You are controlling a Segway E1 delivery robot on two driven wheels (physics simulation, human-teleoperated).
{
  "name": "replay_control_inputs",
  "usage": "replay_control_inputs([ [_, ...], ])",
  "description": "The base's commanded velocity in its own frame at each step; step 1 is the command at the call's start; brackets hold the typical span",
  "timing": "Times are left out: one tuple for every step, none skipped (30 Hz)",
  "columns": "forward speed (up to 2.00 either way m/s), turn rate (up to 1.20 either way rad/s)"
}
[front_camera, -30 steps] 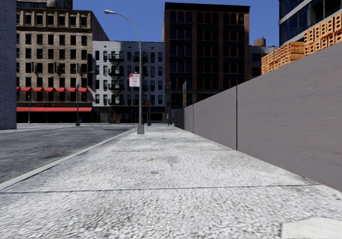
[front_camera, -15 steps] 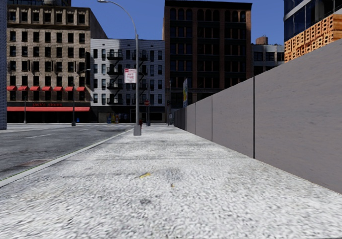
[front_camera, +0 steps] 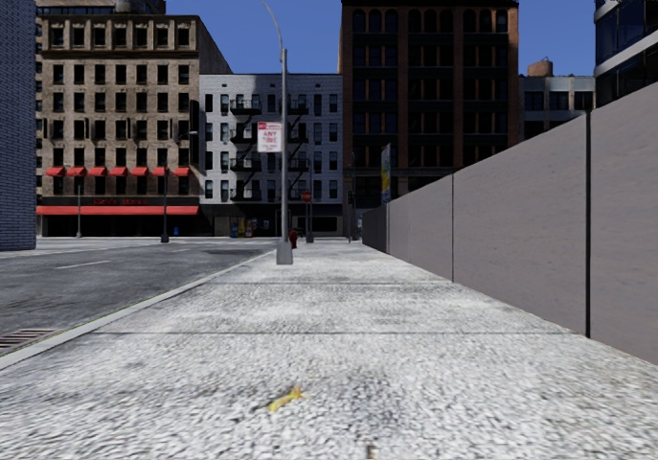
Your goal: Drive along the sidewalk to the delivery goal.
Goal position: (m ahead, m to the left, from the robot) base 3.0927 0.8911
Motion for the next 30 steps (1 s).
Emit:
replay_control_inputs([
  [2.00, 0.29],
  [2.00, 0.29],
  [2.00, 0.29],
  [2.00, 0.29],
  [2.00, 0.32],
  [2.00, 0.33],
  [2.00, 0.33],
  [2.00, 0.34],
  [2.00, 0.34],
  [2.00, 0.35],
  [2.00, 0.35],
  [2.00, 0.36],
  [2.00, 0.36],
  [1.85, 0.48],
  [1.85, 0.48],
  [1.85, 0.48],
  [1.85, 0.48],
  [1.85, 0.48],
  [1.85, 0.48],
  [1.85, 0.47],
  [1.85, 0.47],
  [1.85, 0.47],
  [1.84, 0.47],
  [1.84, 0.47],
  [1.83, 0.47],
  [1.83, 0.47],
  [1.80, 0.47],
  [1.77, 0.47],
  [1.71, 0.47],
  [1.71, 0.47],
])
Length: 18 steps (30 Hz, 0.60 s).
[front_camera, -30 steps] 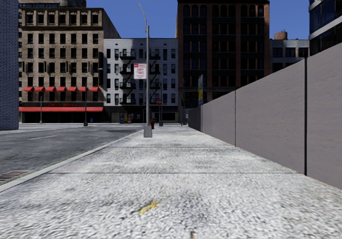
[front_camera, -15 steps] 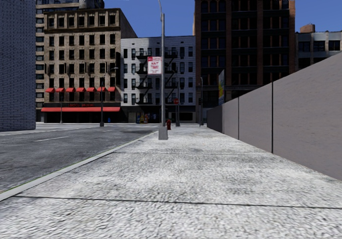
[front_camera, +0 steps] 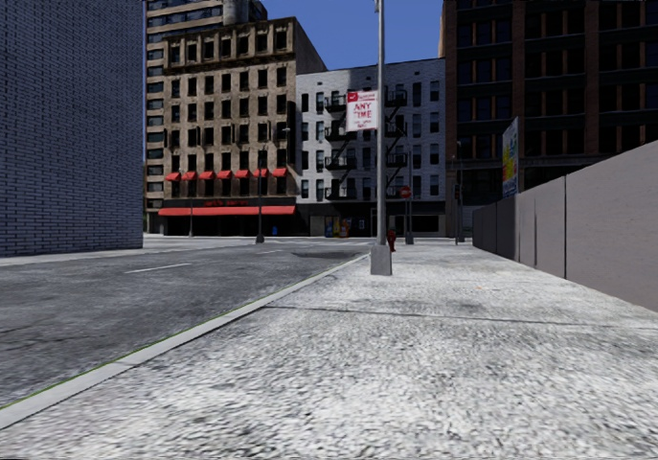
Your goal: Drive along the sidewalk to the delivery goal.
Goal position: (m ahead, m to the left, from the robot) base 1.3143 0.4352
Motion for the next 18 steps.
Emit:
replay_control_inputs([
  [1.65, 0.47],
  [1.61, 0.45],
  [1.58, 0.41],
  [1.58, 0.41],
  [1.56, 0.39],
  [1.53, 0.00],
  [1.47, 0.00],
  [1.47, 0.00],
  [1.43, 0.00],
  [1.40, 0.00],
  [1.38, 0.00],
  [1.38, 0.00],
  [1.36, 0.00],
  [1.35, 0.00],
  [1.35, 0.00],
  [1.35, 0.00],
  [1.35, 0.00],
  [1.35, 0.00],
])
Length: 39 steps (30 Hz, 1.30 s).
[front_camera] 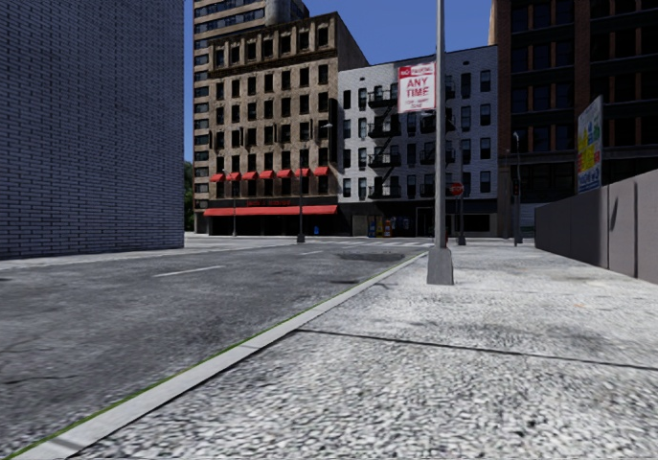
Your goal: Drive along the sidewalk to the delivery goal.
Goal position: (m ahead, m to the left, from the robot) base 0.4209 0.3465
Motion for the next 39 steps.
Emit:
replay_control_inputs([
  [1.35, 0.00],
  [1.34, 0.00],
  [1.34, 0.00],
  [1.34, 0.00],
  [1.32, 0.00],
  [1.32, 0.00],
  [1.28, 0.00],
  [1.26, 0.00],
  [1.26, 0.00],
  [1.22, 0.00],
  [1.14, 0.00],
  [1.00, 0.00],
  [1.00, 0.00],
  [0.87, 0.00],
  [0.47, 0.00],
  [0.00, 0.00],
  [0.00, 0.00],
  [0.00, 0.00],
  [0.00, 0.00],
  [0.00, 0.00],
  [0.00, 0.00],
  [0.00, 0.00],
  [0.00, 0.00],
  [0.00, 0.00],
  [0.00, 0.00],
  [0.00, 0.00],
  [0.00, 0.00],
  [0.00, 0.00],
  [0.00, 0.00],
  [0.00, 0.00],
  [0.00, 0.00],
  [0.00, 0.00],
  [0.00, 0.00],
  [0.00, 0.00],
  [0.00, 0.00],
  [0.00, 0.00],
  [0.00, 0.00],
  [0.00, 0.00],
  [0.00, 0.00],
])
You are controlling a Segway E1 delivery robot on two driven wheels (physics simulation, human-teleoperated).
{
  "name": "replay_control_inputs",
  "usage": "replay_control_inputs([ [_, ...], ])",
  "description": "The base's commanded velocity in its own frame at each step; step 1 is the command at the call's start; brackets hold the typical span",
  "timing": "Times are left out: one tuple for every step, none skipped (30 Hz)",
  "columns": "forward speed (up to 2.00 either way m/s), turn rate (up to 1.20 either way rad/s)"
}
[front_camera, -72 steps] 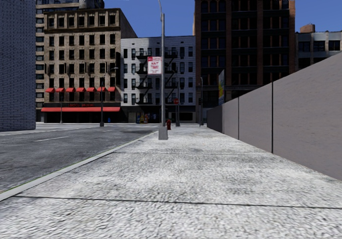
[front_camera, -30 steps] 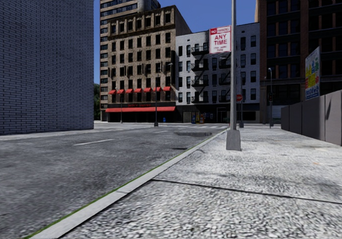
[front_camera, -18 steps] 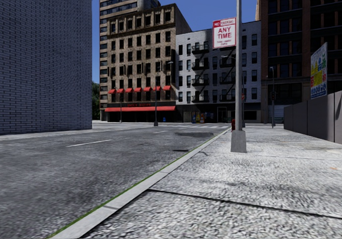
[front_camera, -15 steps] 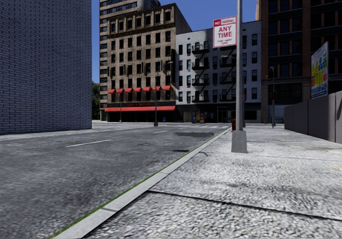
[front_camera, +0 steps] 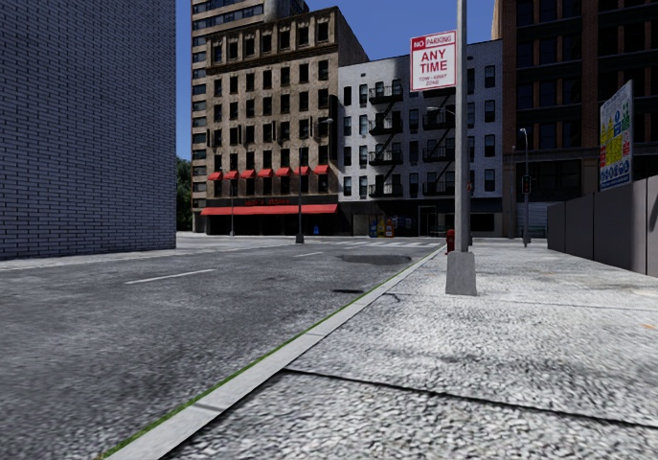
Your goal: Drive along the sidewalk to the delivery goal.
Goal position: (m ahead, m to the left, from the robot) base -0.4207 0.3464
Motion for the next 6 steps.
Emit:
replay_control_inputs([
  [0.00, 0.00],
  [0.00, 0.00],
  [0.00, 0.00],
  [0.00, 0.00],
  [0.00, 0.00],
  [0.00, 0.00],
])
